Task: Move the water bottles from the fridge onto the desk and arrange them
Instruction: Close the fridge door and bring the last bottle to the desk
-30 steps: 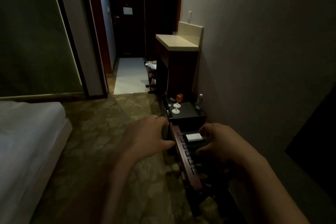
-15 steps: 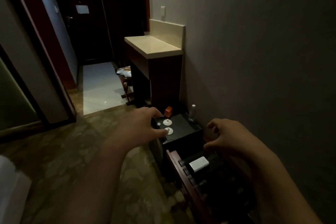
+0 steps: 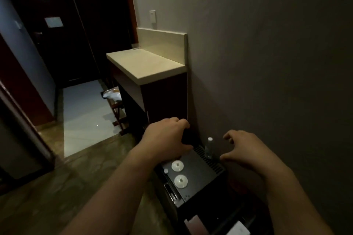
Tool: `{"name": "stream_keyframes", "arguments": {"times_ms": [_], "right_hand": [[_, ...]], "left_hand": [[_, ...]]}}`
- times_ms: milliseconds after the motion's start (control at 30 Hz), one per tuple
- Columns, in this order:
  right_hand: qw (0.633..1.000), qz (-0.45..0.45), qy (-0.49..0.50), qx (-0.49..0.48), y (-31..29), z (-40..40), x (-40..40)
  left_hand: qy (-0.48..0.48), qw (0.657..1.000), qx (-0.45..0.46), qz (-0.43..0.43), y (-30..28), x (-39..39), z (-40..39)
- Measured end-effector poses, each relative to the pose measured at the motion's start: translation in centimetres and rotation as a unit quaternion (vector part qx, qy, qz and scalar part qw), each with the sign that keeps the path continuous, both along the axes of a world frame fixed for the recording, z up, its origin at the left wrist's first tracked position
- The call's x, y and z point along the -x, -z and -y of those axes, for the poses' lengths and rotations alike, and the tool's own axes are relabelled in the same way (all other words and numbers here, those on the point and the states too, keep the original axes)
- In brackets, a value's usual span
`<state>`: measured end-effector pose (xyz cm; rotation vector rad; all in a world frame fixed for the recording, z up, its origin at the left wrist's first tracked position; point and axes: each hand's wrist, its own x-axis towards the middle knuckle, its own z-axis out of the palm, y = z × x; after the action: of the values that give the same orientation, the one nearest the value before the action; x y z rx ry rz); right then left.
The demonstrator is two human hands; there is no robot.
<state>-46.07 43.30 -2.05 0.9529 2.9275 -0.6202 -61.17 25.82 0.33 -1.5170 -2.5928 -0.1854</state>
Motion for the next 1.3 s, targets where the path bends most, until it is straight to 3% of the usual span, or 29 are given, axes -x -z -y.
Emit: {"name": "stream_keyframes", "arguments": {"times_ms": [400, 533, 833, 1300], "right_hand": [[0.992, 0.034, 0.116, 0.037, 2.8, -8.8, 14.2], [0.979, 0.048, 0.193, 0.048, 4.4, -10.3, 15.7], [0.910, 0.038, 0.410, 0.043, 9.7, -11.4, 18.7], [0.871, 0.092, 0.469, 0.109, 24.2, -16.8, 22.9]], "left_hand": [[0.118, 0.992, 0.036, 0.040, 4.3, 16.8, -15.6], [0.180, 0.975, 0.062, 0.111, 8.0, 21.2, -21.5], [0.277, 0.930, 0.164, 0.175, 18.7, 29.0, -33.6], [0.285, 0.894, 0.238, 0.250, 41.2, 31.3, -44.1]]}}
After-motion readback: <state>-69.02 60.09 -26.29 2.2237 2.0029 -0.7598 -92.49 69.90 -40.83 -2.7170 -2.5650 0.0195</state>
